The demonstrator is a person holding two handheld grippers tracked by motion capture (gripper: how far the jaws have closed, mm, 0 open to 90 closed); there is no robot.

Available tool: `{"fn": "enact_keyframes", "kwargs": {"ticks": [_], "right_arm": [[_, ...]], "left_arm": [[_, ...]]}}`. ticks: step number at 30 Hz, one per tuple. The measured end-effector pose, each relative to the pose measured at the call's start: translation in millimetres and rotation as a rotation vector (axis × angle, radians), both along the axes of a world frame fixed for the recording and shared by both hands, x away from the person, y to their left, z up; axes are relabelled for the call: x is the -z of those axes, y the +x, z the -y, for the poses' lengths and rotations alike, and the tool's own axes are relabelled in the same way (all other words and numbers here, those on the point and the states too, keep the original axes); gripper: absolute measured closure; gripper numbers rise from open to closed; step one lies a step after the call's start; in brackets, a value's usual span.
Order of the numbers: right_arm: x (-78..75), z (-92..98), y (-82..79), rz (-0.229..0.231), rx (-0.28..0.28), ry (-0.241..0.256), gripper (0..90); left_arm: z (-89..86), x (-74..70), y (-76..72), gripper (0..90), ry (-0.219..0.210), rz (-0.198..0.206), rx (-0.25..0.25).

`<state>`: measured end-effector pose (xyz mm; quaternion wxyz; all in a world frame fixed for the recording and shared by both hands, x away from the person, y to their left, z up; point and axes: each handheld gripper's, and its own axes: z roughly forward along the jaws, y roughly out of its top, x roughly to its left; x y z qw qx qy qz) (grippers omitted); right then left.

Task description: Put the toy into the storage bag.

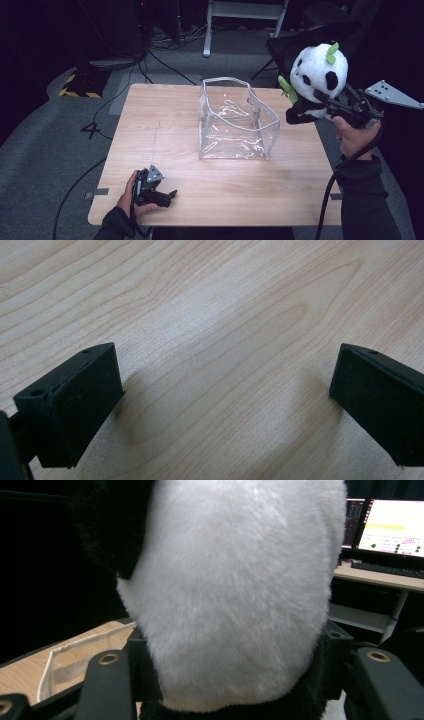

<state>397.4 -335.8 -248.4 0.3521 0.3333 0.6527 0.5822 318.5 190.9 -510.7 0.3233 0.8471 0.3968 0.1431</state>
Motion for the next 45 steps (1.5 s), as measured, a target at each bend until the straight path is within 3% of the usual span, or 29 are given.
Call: {"fn": "enact_keyframes", "kwargs": {"ticks": [27, 40, 45], "right_arm": [[-15.7, -56.5, 6.0, 0.027, -0.094, -0.005, 39.5], [-11.6, -83.4, 12.2, 0.015, -0.141, 0.020, 39.4], [-8.5, -95.4, 15.3, 0.007, -0.155, 0.009, 39.3]], "left_arm": [[-0.1, -0.1, 0.2, 0.5, 0.000, 0.000, 0.003], [-0.1, -0.1, 0.0, 0.5, 0.001, -0.001, 0.002], [-0.2, -0.1, -0.1, 0.5, 0.001, -0.001, 0.001]]}}
